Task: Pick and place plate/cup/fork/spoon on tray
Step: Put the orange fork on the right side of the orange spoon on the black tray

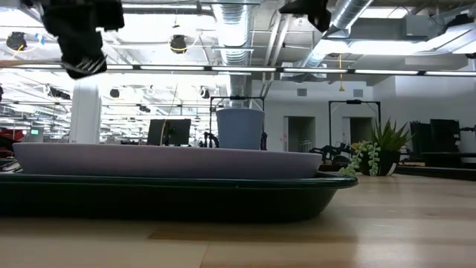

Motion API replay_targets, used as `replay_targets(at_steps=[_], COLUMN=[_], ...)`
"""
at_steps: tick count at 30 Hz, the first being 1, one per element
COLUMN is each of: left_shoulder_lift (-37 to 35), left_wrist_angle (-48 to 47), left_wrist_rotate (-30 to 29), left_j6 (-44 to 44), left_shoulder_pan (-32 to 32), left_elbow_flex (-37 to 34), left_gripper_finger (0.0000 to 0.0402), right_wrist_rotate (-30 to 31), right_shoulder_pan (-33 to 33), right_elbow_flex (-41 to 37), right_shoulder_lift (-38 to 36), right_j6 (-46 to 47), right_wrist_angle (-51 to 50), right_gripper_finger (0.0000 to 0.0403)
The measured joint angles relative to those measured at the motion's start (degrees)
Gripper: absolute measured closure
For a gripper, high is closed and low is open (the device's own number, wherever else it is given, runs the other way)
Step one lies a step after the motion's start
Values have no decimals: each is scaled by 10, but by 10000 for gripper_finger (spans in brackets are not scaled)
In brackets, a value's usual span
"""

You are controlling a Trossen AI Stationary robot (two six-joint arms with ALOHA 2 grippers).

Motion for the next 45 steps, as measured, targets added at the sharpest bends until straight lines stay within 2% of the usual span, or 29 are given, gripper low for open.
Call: replay_targets(at_steps=[8,15,26,40,45], left_shoulder_lift=[-17,-17,-12,75,92], left_wrist_angle=[67,80,84,101,122], left_wrist_rotate=[38,38,26,2,-23], left_j6=[21,47,63,63,69], left_shoulder_pan=[1,2,2,2,2], left_elbow_flex=[-99,-140,-147,-147,-147], left_gripper_finger=[401,401,401,401,401], right_wrist_rotate=[0,0,13,14,14], right_shoulder_pan=[0,3,3,7,7], right_elbow_flex=[1,1,1,1,1], right_shoulder_lift=[23,25,25,25,25], right_j6=[13,14,14,14,14], right_wrist_angle=[7,6,6,5,5], right_gripper_finger=[171,171,171,171,171])
